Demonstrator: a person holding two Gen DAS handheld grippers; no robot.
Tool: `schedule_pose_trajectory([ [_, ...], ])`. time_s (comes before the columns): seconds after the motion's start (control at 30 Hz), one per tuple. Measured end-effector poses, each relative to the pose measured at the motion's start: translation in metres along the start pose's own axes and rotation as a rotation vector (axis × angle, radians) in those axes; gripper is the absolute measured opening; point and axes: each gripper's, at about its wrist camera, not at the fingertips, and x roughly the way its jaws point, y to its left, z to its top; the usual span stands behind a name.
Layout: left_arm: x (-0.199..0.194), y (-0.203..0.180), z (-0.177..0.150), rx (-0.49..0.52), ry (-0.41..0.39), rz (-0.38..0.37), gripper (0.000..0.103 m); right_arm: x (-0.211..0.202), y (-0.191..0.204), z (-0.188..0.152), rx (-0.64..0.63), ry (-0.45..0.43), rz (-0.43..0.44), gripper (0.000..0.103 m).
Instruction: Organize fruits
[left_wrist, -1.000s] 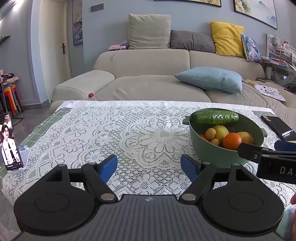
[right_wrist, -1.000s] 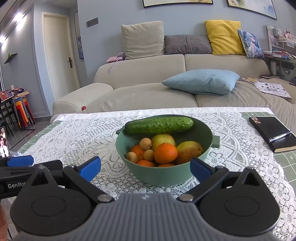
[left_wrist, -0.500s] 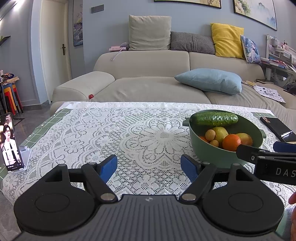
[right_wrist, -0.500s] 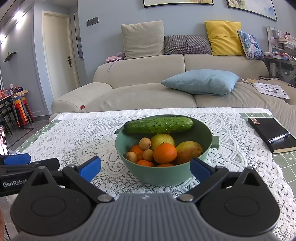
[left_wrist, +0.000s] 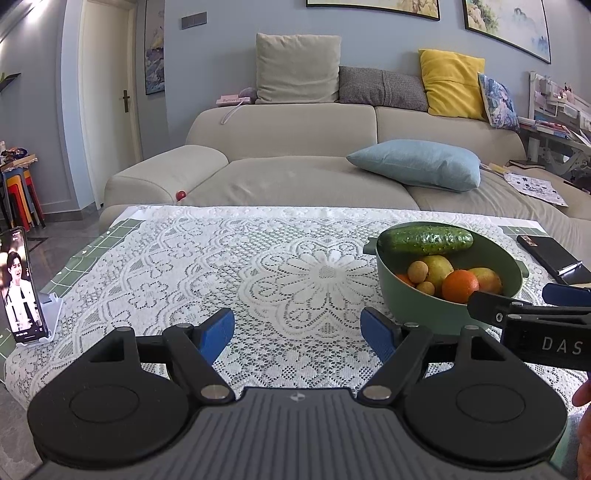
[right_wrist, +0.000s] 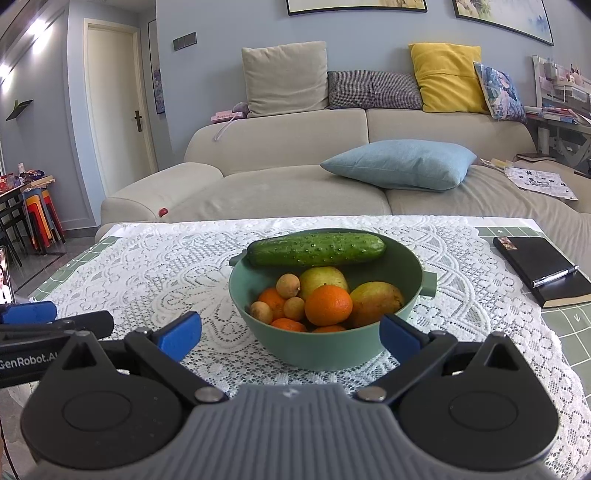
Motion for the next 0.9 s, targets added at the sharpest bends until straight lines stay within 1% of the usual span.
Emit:
schedule_pose_trajectory([
  [0.9,-0.0016,0.0028,0.0003,-0.009,0.000,0.007,0.091,-0.0001,0.0009,0.0004,-0.007,0.002,-0.004,0.099],
])
